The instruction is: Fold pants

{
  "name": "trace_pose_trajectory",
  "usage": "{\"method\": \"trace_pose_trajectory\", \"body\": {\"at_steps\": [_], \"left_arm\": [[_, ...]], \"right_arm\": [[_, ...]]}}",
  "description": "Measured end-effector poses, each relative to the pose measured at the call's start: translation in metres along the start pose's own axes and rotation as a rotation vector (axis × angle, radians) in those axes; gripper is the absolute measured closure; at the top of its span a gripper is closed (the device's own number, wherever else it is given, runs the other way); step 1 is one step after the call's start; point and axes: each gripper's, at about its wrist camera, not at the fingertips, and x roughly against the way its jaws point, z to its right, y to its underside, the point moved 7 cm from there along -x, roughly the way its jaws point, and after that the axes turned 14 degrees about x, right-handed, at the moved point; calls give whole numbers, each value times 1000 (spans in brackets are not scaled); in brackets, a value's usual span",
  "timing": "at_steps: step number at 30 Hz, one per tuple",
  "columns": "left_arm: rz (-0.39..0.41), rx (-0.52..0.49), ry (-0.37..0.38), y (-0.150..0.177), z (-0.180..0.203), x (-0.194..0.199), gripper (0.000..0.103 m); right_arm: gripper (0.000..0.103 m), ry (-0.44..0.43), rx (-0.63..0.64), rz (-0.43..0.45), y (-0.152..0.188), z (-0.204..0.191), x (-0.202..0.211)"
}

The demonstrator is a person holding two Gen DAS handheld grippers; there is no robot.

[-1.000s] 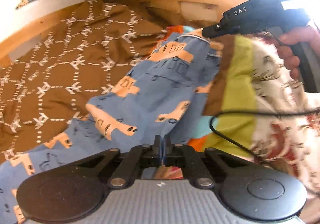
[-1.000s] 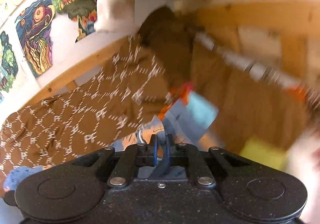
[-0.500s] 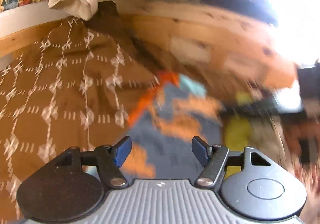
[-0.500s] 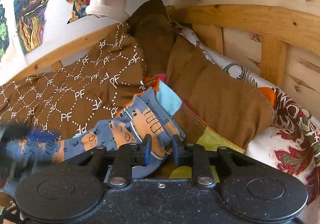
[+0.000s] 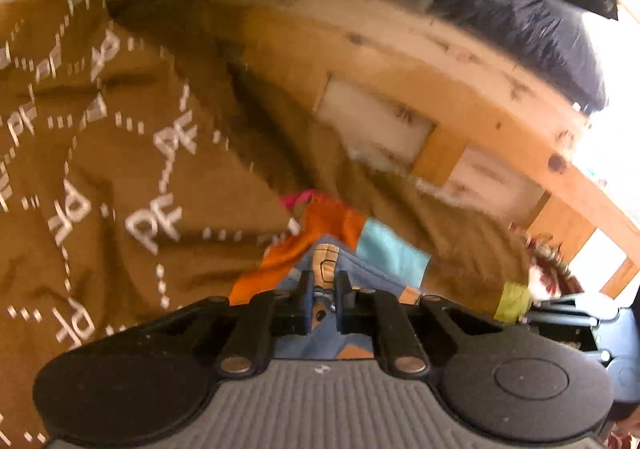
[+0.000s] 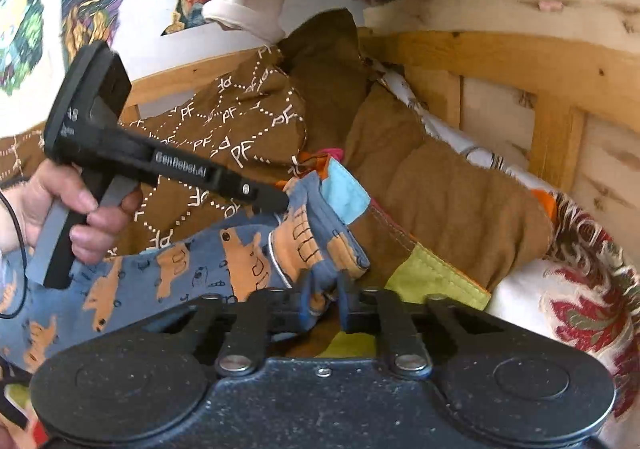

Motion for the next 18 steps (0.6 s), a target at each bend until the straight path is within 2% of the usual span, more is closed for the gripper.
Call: {"method": "trace_pose_trajectory", "body": {"at_steps": [2,4,8,9,10,11,12,13,14,16,18], "left_arm": [[50,-47,-18,-6,10,4,92],[63,-86,-35,-9,16,1,92],[38,-130,-108,-4,18,-23,88],[41,-120,-111,-3,17,-22,84],[52,-99,-110,-1,18,-19,73],[64,-82,-103,-1,18,-16,60],[92,-66,-102,-1,17,-7,30],[130,-60,-118,-1,15,3,20],[171,-65,-146,2,13,14,19],[190,-78,-208,12,8,32,19],[211,-72,-305,33,0,53,19]], "right_arm": [[92,21,29,30,-3,-3,4],[92,42,55,58,-9,-5,8],[92,88,66,-1,-8,0,-4],[91,84,42,-7,-7,3,-5],[83,79,24,-5,-8,4,-4],[65,80,14,4,-10,5,-1],[56,87,19,12,-11,5,2],[48,75,25,18,-11,4,5],[47,61,22,18,-11,2,6],[47,51,0,3,-8,2,7],[47,37,-55,-14,-4,3,4]]}}
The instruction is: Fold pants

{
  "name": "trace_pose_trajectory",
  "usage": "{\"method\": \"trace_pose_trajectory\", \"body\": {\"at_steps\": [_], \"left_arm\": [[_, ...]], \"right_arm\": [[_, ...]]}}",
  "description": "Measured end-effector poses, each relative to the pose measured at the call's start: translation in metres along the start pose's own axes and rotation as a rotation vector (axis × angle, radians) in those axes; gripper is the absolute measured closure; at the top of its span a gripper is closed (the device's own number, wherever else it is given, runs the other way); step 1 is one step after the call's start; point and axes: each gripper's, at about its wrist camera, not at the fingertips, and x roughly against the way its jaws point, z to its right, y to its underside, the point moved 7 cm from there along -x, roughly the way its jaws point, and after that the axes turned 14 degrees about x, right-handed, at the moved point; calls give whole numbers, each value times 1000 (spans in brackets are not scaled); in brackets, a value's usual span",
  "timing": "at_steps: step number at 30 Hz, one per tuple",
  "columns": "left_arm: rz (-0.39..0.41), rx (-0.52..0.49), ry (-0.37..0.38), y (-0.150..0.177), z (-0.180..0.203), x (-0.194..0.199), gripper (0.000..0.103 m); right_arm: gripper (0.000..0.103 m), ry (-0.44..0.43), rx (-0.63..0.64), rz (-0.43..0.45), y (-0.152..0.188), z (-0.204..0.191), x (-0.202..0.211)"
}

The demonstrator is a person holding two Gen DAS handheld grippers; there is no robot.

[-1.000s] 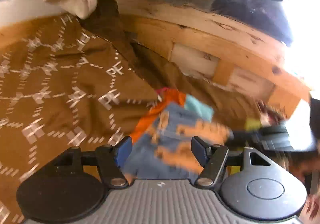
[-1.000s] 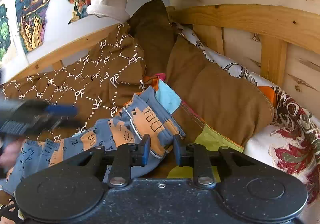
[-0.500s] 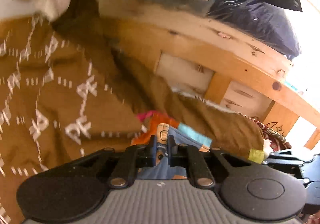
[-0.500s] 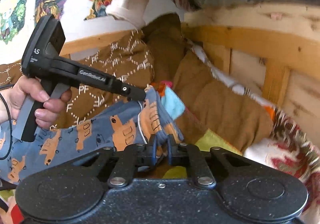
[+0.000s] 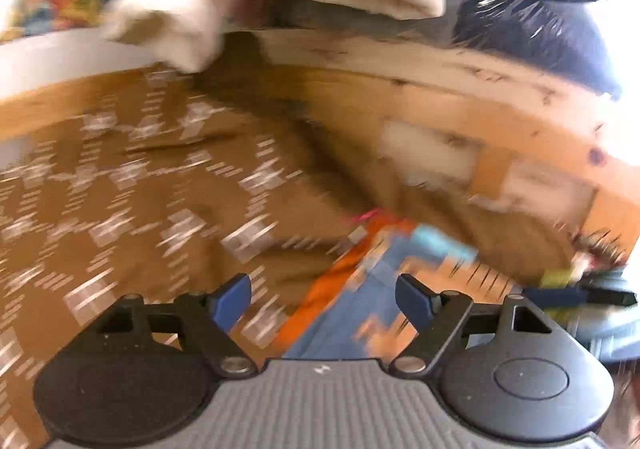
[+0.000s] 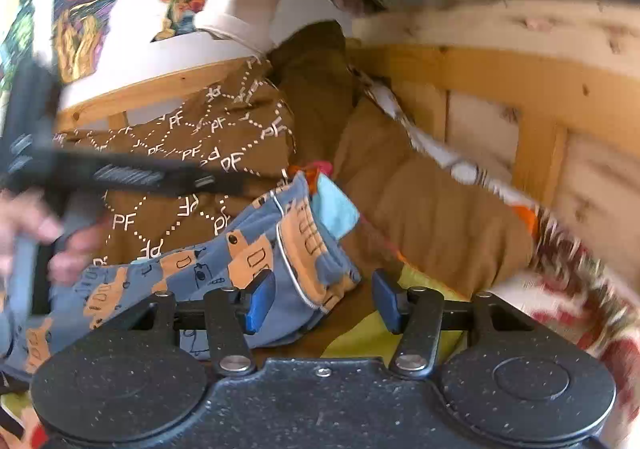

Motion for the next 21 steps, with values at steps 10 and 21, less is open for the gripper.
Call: {"method": "trace_pose_trajectory", "body": {"at_steps": [10,21], "left_arm": [[-56,108,-226,75,-48,57,18],[-5,95,-370,60,-113,141,14]], "right_arm": [[95,-15,-366,-13,2,20,-18],[27,275,149,32,-20,-11,5]]}}
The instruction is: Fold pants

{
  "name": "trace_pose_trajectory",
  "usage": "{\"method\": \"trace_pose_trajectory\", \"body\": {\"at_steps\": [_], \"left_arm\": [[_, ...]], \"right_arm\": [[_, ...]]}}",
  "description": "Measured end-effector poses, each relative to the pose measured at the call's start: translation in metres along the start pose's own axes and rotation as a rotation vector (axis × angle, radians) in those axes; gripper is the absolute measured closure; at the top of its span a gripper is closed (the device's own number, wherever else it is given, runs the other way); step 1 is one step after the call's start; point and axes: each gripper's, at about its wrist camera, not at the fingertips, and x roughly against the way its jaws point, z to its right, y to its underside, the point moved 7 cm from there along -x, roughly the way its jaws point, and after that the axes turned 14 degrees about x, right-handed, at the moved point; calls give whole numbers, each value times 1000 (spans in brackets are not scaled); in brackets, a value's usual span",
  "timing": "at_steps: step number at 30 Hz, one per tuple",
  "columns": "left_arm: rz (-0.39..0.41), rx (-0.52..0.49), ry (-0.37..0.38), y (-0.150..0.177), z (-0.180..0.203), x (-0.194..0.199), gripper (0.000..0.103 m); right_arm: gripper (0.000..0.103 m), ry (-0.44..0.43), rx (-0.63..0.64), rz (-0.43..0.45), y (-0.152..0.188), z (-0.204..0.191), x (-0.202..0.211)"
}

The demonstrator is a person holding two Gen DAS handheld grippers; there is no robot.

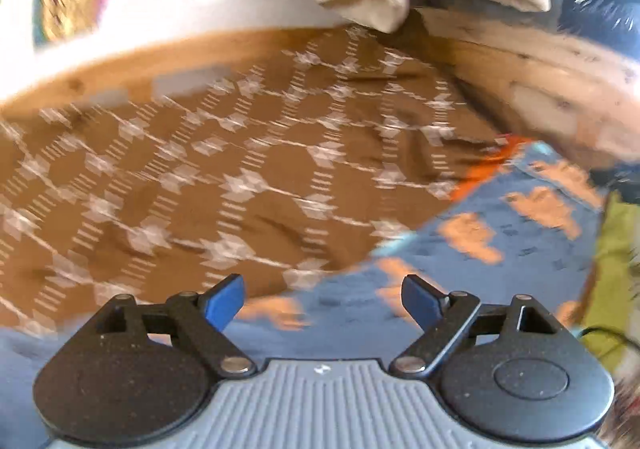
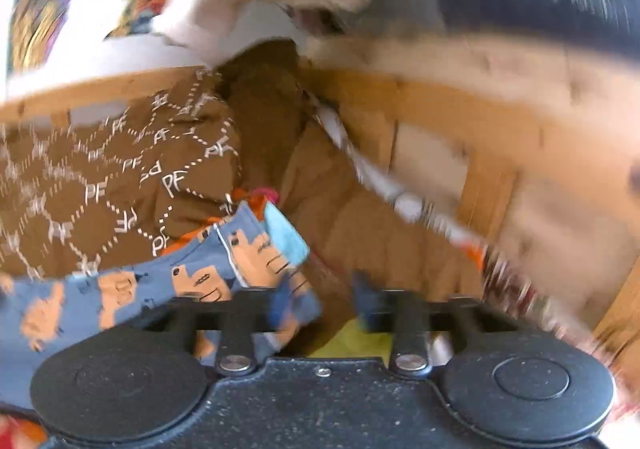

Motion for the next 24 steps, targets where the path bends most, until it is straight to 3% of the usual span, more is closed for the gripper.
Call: {"method": "trace_pose_trajectory", "body": {"at_steps": [1,3,5,7,10,12,14,16,23,24], "left_arm": [[6,-22,-43,-7,-14,5,13],[-4,-34,-118,-22,-46,8,13],[-40,-5,-167,-39,-80,2,13],[-106,36,-147,-51,-105,-10,15],[-298,126,-65,-58,-133,-38,28],[-377,160,-31,-59,-142,-49,33],[-471,151,5,-59,-141,-60,37],[-560,96,30,-54,-136,-68,45],[-727,-155,8,-39,-114,-86,46],[-737,-186,-1,-37,-114,-82,55]], "right_arm": [[13,23,51,42,-6,-7,7],[14,11,160,111,-19,-24,13],[14,-56,254,147,-33,-51,11],[14,-225,248,178,-46,-79,4],[18,-531,188,137,-62,-129,-13],[20,-674,163,119,-68,-157,-18],[24,-763,162,83,-69,-178,-22],[24,-812,165,55,-67,-191,-24],[20,-858,231,12,-32,-211,-11],[20,-855,235,3,-28,-212,-11]]}}
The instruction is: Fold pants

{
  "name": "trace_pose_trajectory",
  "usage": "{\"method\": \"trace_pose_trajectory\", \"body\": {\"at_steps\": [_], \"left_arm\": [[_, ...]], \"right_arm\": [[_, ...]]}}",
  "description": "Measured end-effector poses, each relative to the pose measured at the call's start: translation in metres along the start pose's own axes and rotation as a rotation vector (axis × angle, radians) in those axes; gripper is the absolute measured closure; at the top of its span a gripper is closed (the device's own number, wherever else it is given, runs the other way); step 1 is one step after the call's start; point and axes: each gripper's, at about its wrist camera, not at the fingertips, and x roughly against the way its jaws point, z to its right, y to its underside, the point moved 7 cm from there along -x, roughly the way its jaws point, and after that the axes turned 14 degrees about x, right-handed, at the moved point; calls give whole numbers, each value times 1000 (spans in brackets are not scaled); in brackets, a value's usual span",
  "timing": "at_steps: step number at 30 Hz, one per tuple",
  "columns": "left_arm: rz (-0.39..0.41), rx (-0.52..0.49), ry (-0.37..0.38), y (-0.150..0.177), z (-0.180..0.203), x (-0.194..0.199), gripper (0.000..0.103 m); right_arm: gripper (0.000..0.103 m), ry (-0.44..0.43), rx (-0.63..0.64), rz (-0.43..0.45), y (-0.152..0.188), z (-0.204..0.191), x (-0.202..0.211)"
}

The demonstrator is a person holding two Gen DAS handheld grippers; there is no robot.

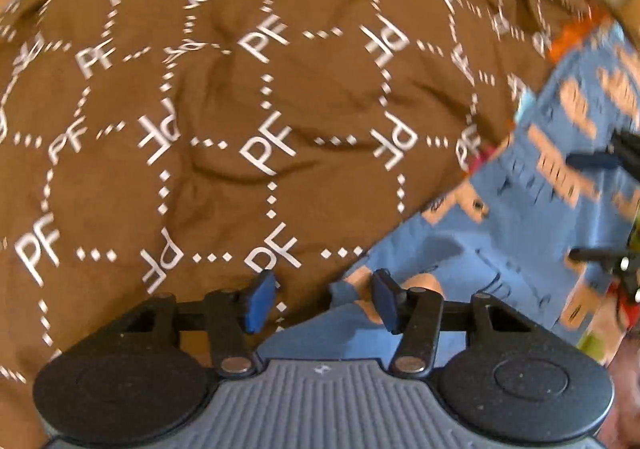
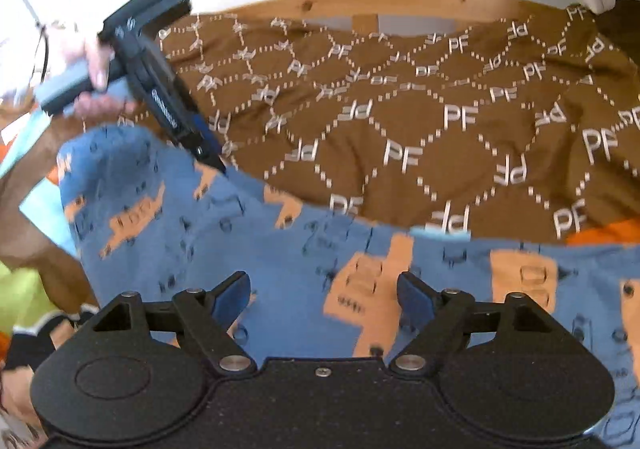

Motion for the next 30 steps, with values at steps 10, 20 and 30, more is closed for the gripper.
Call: {"method": "trace_pose_trajectory", "body": {"at_steps": [10,20,30], "left_arm": [[59,-197,-108,7,38,15,96],[425,-323,-325,5,64,6,97],[551,-141,-353,30,44,23,19]], "right_arm": [[14,-12,-40,19,14,-1,-8],[13,54,-59,31,22,3,-2],[7,202,99,14,4,38,19]]}}
